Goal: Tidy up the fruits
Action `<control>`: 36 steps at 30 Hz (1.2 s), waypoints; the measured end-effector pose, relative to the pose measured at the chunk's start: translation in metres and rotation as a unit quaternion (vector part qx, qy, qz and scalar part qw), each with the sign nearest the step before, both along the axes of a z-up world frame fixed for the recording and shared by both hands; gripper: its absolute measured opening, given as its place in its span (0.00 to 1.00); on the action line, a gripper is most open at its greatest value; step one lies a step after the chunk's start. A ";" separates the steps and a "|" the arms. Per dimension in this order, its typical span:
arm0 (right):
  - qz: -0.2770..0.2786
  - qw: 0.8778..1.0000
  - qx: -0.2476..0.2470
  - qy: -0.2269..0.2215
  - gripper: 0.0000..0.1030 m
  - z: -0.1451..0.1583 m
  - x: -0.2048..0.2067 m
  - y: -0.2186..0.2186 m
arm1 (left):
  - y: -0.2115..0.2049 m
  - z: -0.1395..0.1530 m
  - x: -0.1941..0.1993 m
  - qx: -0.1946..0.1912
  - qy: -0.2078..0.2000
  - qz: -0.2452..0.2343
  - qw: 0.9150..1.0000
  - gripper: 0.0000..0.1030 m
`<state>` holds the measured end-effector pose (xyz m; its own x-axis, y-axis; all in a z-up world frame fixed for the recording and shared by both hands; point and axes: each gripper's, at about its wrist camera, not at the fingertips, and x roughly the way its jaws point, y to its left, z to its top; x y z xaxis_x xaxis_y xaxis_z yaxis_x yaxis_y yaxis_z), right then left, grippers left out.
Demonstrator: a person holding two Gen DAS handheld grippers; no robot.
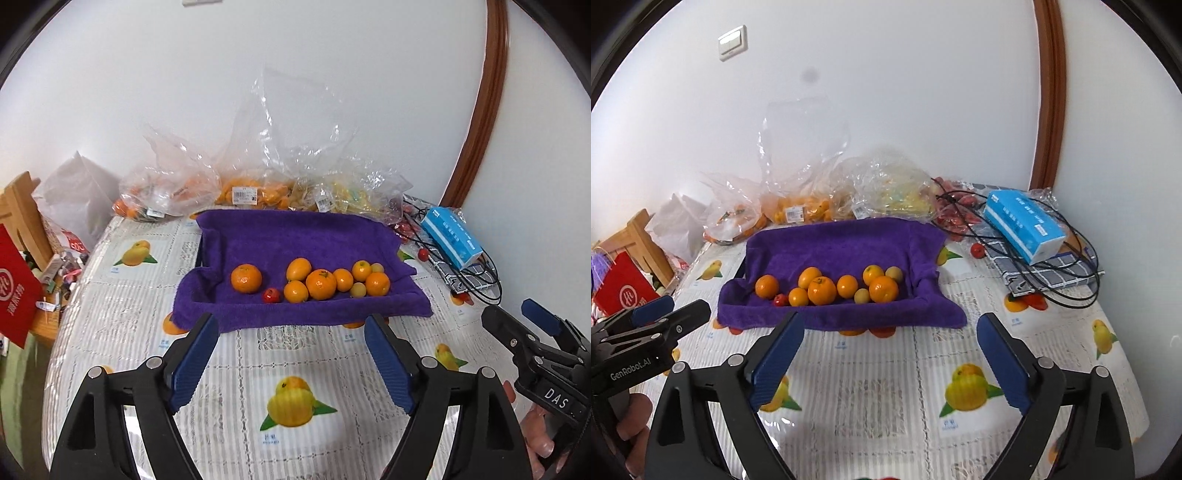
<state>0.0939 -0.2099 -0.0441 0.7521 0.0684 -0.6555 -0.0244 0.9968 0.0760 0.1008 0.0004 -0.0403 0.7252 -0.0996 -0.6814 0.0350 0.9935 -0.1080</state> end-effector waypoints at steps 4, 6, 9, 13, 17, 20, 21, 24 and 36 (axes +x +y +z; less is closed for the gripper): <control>-0.004 1.000 0.003 -0.012 0.97 0.008 -0.017 -0.004 | -0.003 0.005 -0.015 0.002 -0.007 0.001 1.000 0.79; -0.007 1.000 0.012 -0.015 0.97 0.010 -0.026 -0.007 | -0.005 0.008 -0.022 0.005 -0.012 0.002 1.000 0.79; -0.012 1.000 0.015 -0.019 0.97 0.012 -0.035 -0.010 | -0.007 0.010 -0.031 0.009 -0.019 0.003 1.000 0.79; -0.016 1.000 0.009 -0.021 0.97 0.014 -0.045 -0.012 | -0.009 0.011 -0.039 0.010 -0.023 -0.001 1.000 0.80; -0.019 0.999 0.006 -0.025 0.97 0.017 -0.052 -0.013 | -0.011 0.014 -0.044 0.012 -0.027 -0.002 1.000 0.80; -0.019 0.999 0.006 -0.027 0.97 0.019 -0.056 -0.013 | -0.010 0.016 -0.047 0.012 -0.030 -0.001 0.999 0.80; -0.019 0.999 0.006 -0.028 0.97 0.020 -0.057 -0.013 | -0.011 0.016 -0.048 0.011 -0.031 0.000 0.999 0.80; -0.017 0.999 0.003 -0.030 0.97 0.021 -0.060 -0.012 | -0.010 0.017 -0.049 0.012 -0.032 0.001 0.999 0.80; -0.014 0.999 0.004 -0.031 0.97 0.021 -0.063 -0.009 | -0.007 0.018 -0.051 0.010 -0.031 0.003 0.999 0.80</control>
<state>0.0305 -0.2192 -0.0234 0.7931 0.0508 -0.6070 -0.0007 0.9966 0.0824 0.0499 -0.0069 -0.0228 0.7671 -0.0810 -0.6363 0.0347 0.9958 -0.0849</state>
